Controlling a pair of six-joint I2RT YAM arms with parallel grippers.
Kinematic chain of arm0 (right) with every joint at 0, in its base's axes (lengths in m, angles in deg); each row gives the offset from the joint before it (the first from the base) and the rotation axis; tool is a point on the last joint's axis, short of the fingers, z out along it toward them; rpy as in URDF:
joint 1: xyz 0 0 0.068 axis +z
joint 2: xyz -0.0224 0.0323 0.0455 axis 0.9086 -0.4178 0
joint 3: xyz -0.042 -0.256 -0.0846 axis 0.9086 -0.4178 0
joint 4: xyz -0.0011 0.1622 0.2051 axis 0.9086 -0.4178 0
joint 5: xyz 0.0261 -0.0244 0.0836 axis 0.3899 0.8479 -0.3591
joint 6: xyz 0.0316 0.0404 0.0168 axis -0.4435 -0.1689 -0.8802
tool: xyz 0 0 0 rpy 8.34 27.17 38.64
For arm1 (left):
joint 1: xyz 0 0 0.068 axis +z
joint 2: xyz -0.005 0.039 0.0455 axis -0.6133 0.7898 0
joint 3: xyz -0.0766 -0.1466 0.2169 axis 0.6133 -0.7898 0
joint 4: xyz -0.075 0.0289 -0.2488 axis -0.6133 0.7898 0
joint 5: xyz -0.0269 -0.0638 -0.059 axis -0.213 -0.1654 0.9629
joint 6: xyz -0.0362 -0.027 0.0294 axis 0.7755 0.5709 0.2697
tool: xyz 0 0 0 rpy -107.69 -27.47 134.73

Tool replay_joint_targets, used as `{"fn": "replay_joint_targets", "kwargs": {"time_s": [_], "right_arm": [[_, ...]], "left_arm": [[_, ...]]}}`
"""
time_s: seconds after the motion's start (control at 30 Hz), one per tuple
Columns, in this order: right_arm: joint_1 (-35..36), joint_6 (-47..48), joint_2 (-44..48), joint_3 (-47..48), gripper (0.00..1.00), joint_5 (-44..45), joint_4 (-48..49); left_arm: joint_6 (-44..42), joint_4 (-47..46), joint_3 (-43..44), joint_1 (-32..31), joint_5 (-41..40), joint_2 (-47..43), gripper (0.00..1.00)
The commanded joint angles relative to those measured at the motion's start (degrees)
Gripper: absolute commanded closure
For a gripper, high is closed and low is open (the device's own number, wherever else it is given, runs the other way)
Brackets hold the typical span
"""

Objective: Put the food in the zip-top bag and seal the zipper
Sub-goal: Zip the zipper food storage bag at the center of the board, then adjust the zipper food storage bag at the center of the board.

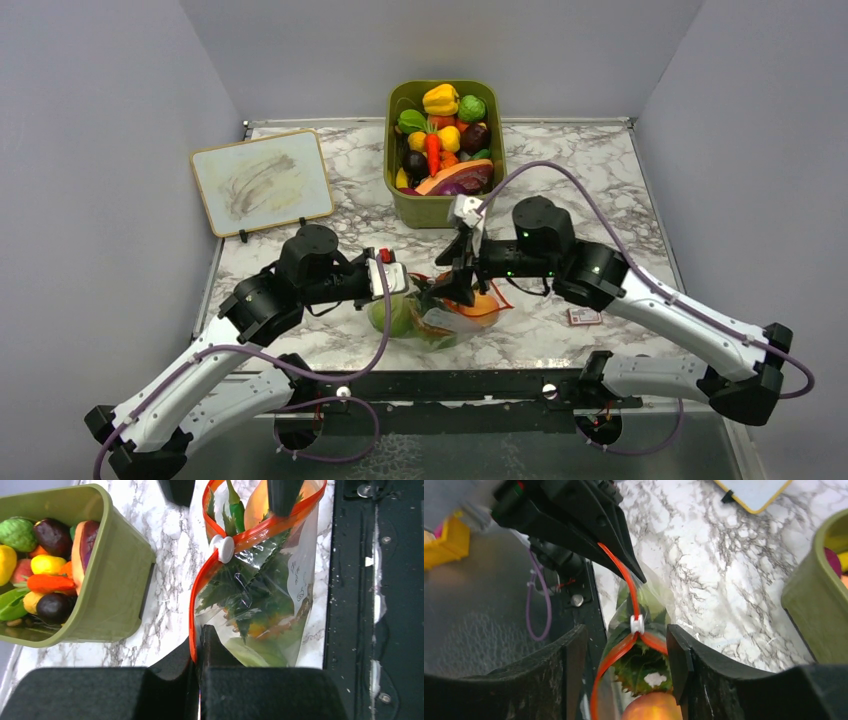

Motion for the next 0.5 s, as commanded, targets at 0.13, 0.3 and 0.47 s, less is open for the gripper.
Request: {"fn": "replay_joint_targets", "kwargs": {"time_s": [0.13,0.3,0.47], "right_arm": [[-0.2,-16.9,10.7,-1.4,0.82,11.9,-4.9],[-0.2,-16.5,10.8,-4.7,0.89,12.9,-3.5],[-0.2,-15.9,6.7,-5.0,0.89,11.7,-2.2]], "left_arm": [[0.3,-8.5,-3.8,0.1,-2.3,-2.8,1.00],[1.0,-11.2,-5.9,0.1,-2.7,-4.7,1.00],[2.2,-13.0,-7.1,0.1,-3.4,-5.9,1.00]]}}
